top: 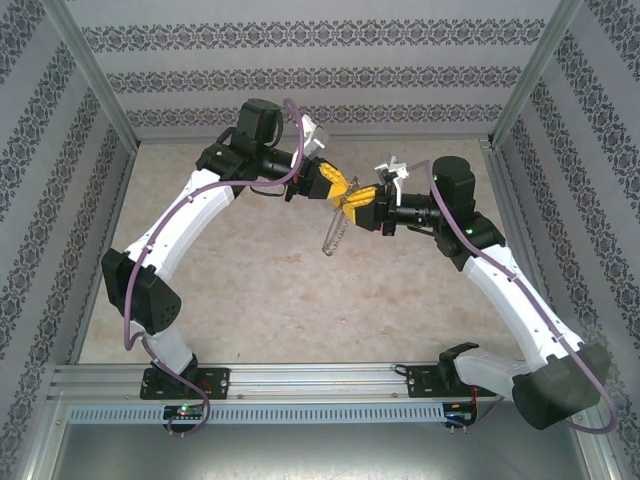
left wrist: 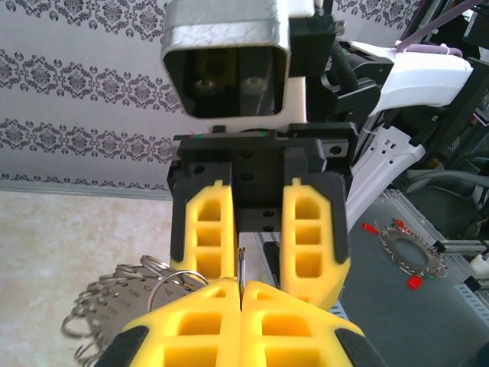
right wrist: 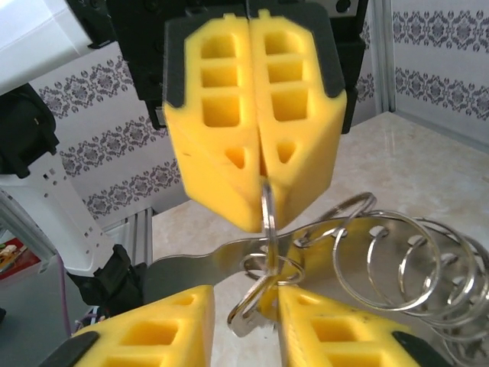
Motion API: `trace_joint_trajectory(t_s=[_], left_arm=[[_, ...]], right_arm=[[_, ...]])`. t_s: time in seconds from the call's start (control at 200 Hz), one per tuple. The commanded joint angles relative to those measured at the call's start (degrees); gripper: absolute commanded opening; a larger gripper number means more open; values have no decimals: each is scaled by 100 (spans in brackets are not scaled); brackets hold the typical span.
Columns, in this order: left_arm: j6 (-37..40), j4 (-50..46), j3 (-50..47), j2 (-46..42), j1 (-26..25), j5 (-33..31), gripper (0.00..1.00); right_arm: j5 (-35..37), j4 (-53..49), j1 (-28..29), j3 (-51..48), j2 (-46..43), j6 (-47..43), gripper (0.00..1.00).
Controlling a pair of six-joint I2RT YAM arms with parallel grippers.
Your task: Put the keys on the keyring
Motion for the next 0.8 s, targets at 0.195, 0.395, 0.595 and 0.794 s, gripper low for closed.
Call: trace_joint_trajectory(t_s=[0.195,0.395,0.595,0.794], left_arm=[[-180,466,-45,-254,-121,139,0],[-321,695,-125,-241,-138,44,0],[-452,900,-189,-210,-139,11,0],[-696,1239,-330,-244,-132,-47,0]], right_arm=[[-44,207,225,152,328,-58,17],[-74,-281,5,74,-25,-254,37],[-231,-897,-354,-124,-702,-451,40],[-9,-286,-571,-176,-986,-10,34]])
